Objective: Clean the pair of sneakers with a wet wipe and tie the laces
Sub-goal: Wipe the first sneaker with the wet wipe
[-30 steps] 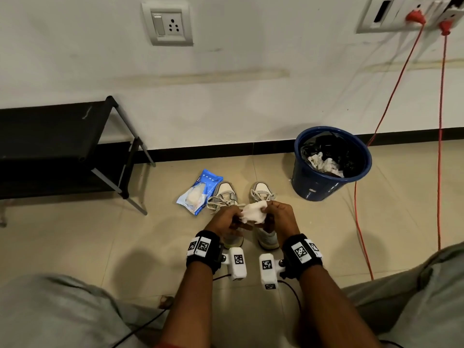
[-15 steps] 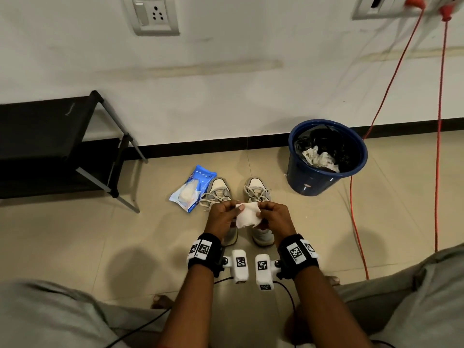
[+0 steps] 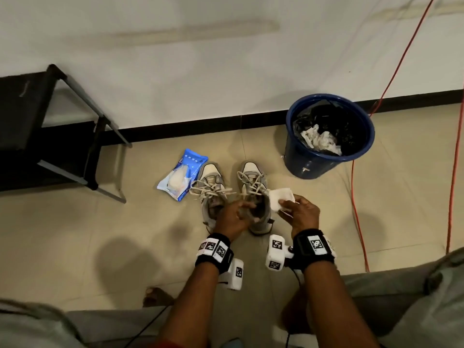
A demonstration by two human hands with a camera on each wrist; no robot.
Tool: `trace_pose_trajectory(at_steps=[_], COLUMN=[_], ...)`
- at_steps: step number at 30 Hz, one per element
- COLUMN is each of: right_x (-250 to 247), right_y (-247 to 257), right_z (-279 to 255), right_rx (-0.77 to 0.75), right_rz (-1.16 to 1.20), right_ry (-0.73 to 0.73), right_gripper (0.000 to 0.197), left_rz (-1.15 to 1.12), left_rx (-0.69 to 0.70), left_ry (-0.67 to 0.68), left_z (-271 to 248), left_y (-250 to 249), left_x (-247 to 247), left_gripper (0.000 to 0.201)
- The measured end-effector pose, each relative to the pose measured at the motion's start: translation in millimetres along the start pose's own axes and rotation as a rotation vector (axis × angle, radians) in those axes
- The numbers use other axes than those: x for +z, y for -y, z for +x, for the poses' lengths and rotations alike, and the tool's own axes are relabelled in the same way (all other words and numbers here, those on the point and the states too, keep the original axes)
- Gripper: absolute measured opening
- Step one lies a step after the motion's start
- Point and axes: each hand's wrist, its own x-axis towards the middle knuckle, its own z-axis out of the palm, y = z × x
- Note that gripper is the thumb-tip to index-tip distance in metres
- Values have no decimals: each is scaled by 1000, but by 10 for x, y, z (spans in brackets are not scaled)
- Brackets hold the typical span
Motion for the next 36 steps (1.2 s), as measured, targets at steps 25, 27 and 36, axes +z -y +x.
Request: trace_pose_trajectory(at_steps=[25,27,36], right_x=[-63,-30,354], right_y=[562,429,33], right_z=[-990,-1008,-1126], right_rx=[-508,-624,-1079], right_rz=[-382,-562,-1285], right_ry=[157,87,143], right_gripper=[29,31,36], left_rz=[425,338,121], left_rx=[110,126,159], left_ry=[101,58,1], left_z=[-601,-626,-653], left_y=[-665,-668,-658], left_x=[-373,-361,-256], left_gripper=[108,112,84])
